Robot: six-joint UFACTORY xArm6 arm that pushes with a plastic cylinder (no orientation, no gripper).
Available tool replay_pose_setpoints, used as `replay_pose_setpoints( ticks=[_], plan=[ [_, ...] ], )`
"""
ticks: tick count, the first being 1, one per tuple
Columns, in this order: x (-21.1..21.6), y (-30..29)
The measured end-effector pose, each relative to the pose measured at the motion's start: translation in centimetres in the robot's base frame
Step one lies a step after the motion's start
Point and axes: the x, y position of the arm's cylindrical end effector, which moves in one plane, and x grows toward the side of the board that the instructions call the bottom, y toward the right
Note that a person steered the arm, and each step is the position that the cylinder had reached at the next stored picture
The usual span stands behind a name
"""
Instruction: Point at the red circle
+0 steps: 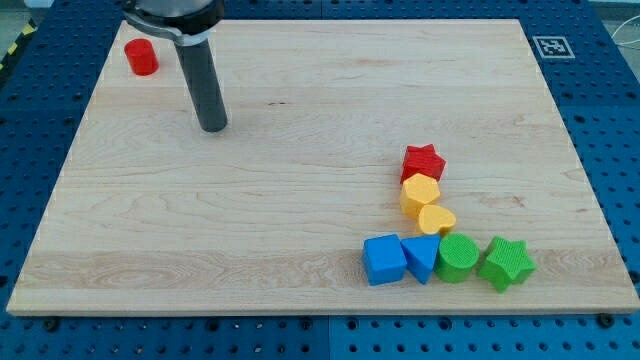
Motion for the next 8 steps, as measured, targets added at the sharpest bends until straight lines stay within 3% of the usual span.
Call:
replay_pose_setpoints(
  ticks=[2, 8],
  plan=[
    [-2.2, -2.7],
    [-2.2, -5.7]
  ],
)
